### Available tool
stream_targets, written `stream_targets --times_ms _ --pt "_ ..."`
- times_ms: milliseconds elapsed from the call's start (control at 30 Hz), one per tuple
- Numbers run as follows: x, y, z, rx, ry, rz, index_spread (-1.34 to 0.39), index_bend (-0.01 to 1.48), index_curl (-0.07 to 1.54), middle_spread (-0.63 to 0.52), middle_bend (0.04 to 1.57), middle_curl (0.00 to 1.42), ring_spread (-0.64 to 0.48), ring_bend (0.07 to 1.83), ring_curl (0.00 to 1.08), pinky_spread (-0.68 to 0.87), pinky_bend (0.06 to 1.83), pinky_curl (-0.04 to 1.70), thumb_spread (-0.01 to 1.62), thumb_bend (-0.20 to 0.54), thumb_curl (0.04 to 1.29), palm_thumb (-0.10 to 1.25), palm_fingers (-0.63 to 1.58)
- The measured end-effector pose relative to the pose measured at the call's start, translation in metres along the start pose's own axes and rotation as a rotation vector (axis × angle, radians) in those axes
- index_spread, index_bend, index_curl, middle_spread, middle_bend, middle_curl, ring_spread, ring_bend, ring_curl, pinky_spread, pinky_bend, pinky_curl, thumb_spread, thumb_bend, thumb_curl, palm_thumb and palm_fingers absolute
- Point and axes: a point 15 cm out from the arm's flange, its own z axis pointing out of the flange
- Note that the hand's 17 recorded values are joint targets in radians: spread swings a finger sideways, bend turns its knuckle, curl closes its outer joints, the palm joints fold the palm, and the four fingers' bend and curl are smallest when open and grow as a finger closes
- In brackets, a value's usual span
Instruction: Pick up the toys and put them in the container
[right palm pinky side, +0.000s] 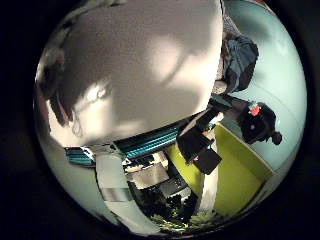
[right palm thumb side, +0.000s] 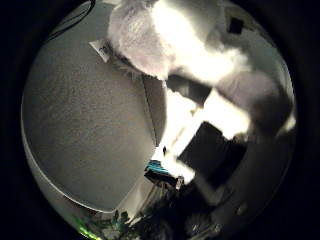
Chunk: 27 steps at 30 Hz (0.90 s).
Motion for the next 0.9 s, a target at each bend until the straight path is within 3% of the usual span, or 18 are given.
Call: stream_targets --times_ms 33,100,167,300,600,900 --pt "0.0 0.001 -0.001 -0.001 0.0 -0.001 -0.42 0.39 0.36 -0.28 0.75 0.61 -0.32 1.01 0.45 -0.38 0.92 0.43 1.11 -0.007 0.36 0.72 1.2" --pt "0.001 -0.001 -0.008 0.013 -0.002 0.003 -0.43 0.67 0.51 -0.27 0.92 0.7 -0.3 1.13 0.51 -0.36 1.07 0.52 1.09 0.013 0.41 0.84 1.26" --pt "0.008 -0.002 -0.013 0.028 -0.009 0.02 -0.41 0.82 0.61 -0.25 1.04 0.77 -0.28 1.23 0.57 -0.33 1.17 0.59 1.07 0.015 0.45 0.92 1.2" --pt "0.022 -0.001 -0.029 0.064 -0.015 0.052 -0.35 1.02 0.76 -0.23 1.19 0.85 -0.26 1.35 0.65 -0.26 1.29 0.73 0.98 0.0 0.55 1.03 1.08" --pt "0.044 0.029 -0.08 0.009 0.026 0.037 -0.3 1.09 0.89 -0.21 1.27 0.92 -0.24 1.4 0.75 -0.21 1.33 0.92 0.84 -0.016 0.68 1.05 0.98" --pt "0.057 0.064 -0.16 0.093 0.039 0.04 -0.29 1.09 0.94 -0.2 1.29 0.93 -0.25 1.4 0.8 -0.2 1.29 1.05 0.81 -0.017 0.76 1.03 0.95"
